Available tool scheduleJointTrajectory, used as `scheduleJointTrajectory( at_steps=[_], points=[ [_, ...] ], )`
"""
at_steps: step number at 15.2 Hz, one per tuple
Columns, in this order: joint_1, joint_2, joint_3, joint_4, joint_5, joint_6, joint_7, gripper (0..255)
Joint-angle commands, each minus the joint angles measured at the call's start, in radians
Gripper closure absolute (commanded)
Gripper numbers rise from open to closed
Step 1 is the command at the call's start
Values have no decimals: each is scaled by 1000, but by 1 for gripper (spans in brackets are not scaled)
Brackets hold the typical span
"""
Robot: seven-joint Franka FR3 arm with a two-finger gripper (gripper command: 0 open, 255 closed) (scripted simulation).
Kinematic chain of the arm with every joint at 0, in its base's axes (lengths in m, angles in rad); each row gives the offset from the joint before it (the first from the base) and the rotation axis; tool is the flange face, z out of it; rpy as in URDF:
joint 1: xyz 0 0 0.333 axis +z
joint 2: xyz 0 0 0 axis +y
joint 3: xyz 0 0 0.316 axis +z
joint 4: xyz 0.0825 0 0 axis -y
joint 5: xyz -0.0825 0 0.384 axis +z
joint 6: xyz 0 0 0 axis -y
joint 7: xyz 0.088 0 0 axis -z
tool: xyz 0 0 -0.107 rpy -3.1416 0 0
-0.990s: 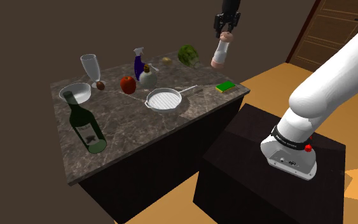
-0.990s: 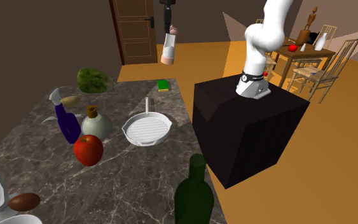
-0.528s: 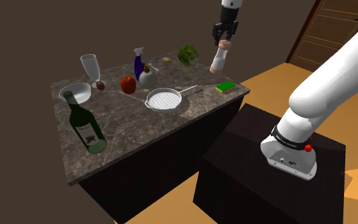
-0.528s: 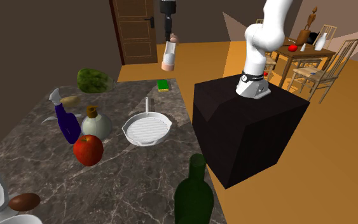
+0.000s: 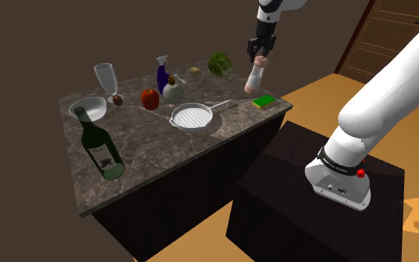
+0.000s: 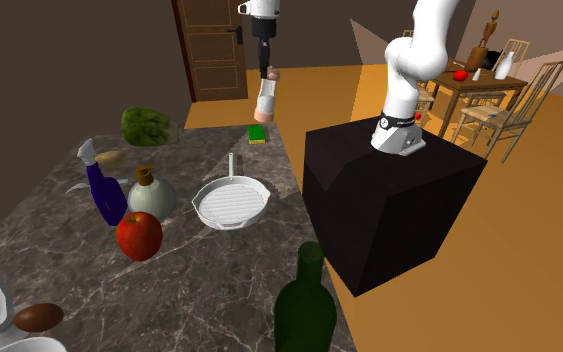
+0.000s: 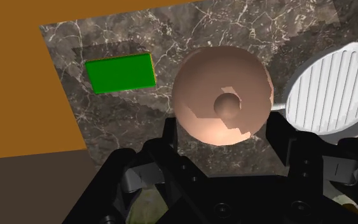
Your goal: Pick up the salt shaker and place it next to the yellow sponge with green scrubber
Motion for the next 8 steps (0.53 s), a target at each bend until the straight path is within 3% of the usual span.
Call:
scheduleJointTrajectory(
  at_steps=[1, 8],
  points=[
    [1, 6, 0, -20, 1, 27, 1, 255],
    [1, 48, -2, -76, 7, 124, -5, 255]
  ],
)
